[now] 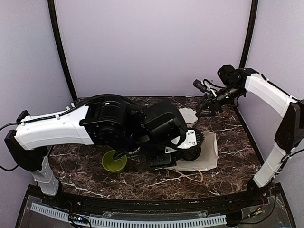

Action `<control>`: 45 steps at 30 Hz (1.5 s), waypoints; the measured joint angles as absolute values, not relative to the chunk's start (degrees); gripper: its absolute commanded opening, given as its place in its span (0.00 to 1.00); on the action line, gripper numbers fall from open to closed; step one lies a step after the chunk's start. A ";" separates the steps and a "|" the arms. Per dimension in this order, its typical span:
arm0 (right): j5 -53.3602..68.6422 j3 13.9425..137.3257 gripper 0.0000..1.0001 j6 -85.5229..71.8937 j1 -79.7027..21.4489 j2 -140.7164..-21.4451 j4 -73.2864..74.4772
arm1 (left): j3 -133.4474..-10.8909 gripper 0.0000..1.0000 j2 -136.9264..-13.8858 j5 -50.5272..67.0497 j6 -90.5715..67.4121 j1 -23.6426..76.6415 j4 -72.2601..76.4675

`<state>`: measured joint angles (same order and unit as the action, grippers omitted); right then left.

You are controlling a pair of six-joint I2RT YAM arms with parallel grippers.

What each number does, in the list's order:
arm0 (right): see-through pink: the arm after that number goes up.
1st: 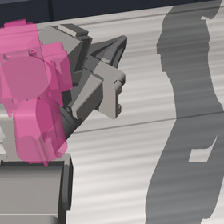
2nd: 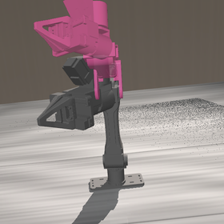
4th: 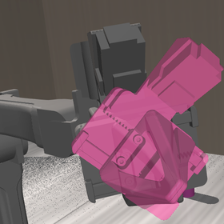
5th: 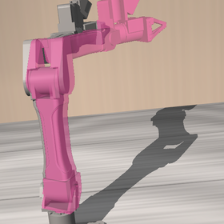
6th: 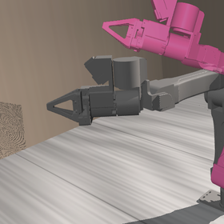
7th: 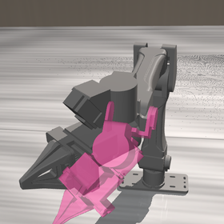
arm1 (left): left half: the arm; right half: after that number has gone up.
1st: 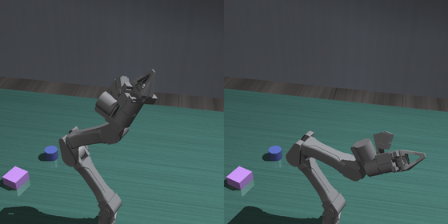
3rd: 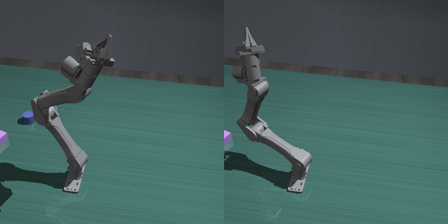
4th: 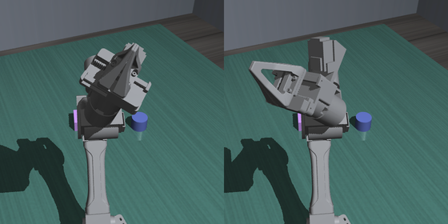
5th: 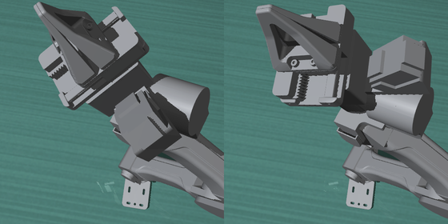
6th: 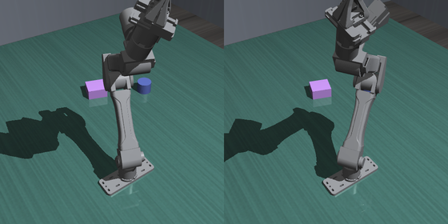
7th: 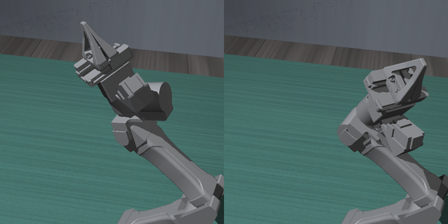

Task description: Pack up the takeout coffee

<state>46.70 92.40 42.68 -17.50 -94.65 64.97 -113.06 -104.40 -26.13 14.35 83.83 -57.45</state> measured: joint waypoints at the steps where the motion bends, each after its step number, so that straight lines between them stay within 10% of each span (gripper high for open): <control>1: 46.89 92.12 0.62 42.54 -17.50 -95.13 64.58 | -113.03 0.55 -104.31 -25.82 14.35 83.70 -57.36; 45: 40.84 92.92 0.56 20.64 -17.50 -117.62 38.61 | -88.42 0.55 -99.48 -31.88 36.80 77.01 -36.16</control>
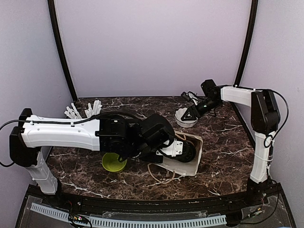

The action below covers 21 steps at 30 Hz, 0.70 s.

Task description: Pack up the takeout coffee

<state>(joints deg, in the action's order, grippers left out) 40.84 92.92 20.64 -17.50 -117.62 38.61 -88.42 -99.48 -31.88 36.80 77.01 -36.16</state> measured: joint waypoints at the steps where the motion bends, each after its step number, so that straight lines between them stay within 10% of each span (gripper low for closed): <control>1: 40.82 92.92 0.57 20.64 -17.50 -117.62 38.54 | -88.42 0.55 -99.37 -31.55 37.10 76.62 -35.38; 21: 40.93 91.46 0.55 25.21 -21.52 -117.62 39.92 | -88.31 0.54 -99.44 -21.96 40.51 71.66 -30.46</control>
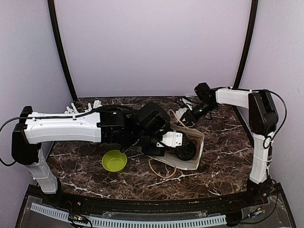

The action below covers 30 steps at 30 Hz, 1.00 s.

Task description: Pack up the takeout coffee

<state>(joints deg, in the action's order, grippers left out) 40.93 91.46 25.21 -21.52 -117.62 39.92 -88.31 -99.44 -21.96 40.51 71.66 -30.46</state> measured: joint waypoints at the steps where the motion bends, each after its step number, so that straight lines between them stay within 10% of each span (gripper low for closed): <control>1: 40.91 91.39 0.54 25.50 -21.89 -117.62 40.16 | -88.31 0.54 -99.46 -21.52 40.49 71.53 -30.46; 30: 41.36 90.19 0.54 26.74 -24.23 -117.62 41.08 | -87.22 0.51 -100.55 -16.47 43.86 71.40 -29.95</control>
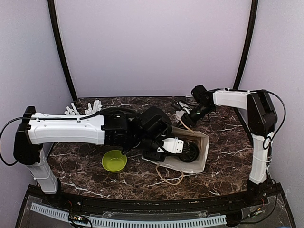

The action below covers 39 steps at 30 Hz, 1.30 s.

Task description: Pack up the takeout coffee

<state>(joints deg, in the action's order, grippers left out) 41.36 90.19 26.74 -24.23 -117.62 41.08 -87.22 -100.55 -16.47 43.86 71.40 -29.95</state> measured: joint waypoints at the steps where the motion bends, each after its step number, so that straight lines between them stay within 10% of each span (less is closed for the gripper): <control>1: 41.39 90.17 0.54 26.74 -24.43 -117.62 41.10 | -87.22 0.51 -100.71 -17.37 43.94 71.40 -29.98; 39: 41.89 90.85 0.55 25.87 -26.52 -119.83 40.27 | -88.79 0.51 -106.08 -22.92 46.02 68.90 -29.21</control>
